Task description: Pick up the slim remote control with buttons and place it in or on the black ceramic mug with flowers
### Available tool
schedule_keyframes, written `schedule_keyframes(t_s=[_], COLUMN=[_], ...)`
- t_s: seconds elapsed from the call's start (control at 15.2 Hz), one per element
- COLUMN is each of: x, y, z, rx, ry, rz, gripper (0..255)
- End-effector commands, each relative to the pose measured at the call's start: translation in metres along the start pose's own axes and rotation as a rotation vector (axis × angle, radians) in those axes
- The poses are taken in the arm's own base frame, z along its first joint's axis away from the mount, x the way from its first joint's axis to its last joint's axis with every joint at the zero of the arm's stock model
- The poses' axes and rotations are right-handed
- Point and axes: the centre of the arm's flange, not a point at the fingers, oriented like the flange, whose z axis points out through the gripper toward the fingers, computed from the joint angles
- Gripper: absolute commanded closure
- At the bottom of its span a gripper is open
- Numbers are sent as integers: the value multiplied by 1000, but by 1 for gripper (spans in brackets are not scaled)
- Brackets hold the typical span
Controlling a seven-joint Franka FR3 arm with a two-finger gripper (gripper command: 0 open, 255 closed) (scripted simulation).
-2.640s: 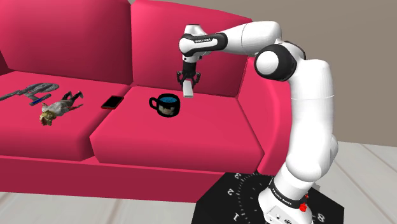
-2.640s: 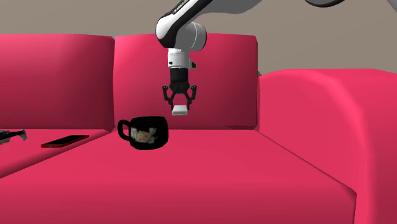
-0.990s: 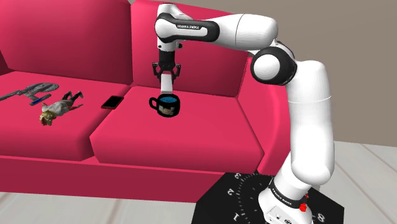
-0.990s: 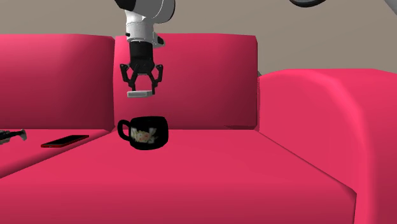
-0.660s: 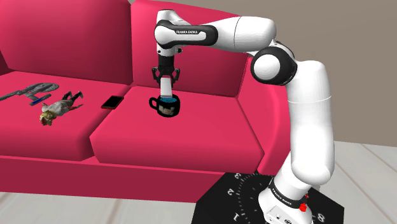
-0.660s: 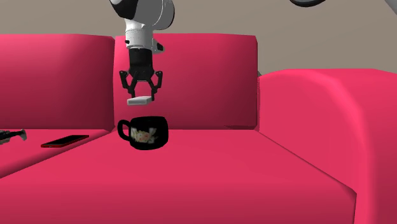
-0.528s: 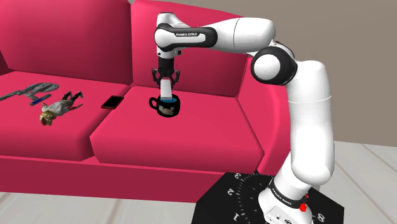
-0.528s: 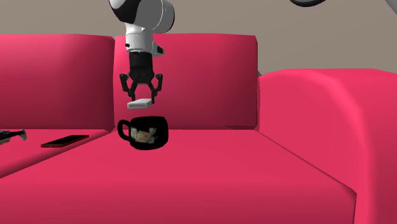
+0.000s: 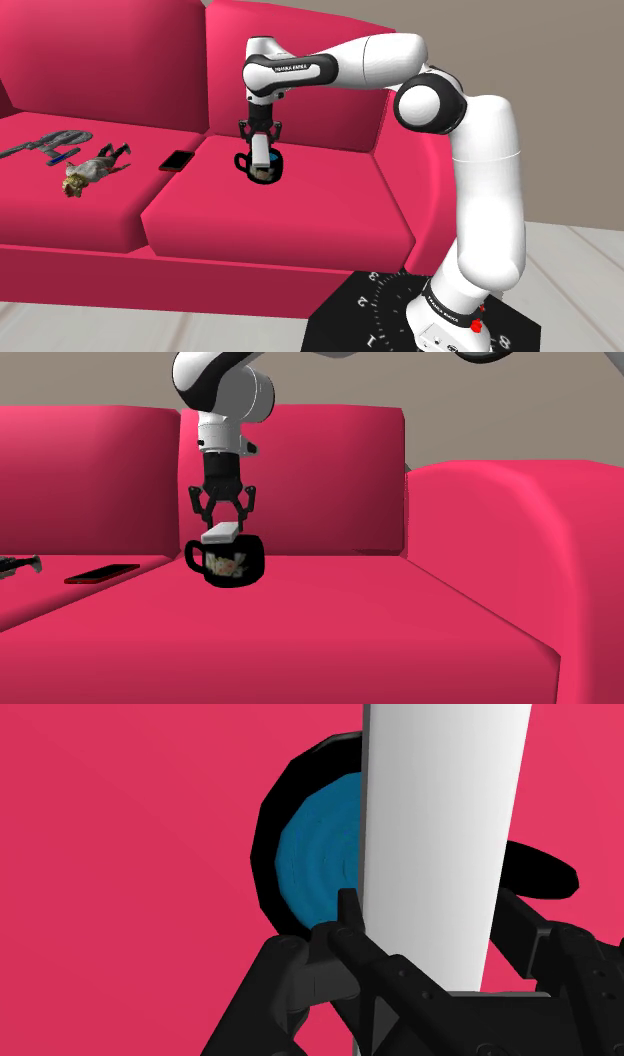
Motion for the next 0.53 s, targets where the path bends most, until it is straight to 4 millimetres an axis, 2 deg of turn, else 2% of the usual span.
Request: schedule_keyframes(t_s=[0.0, 0.33, 0.4, 0.46], x=[0, 0, 0, 0], y=[0, 0, 0, 0], z=[1, 1, 1, 1], rx=[1, 1, 1, 1], ry=[1, 1, 1, 1], rz=[0, 0, 0, 0], gripper=[255, 255, 0, 0])
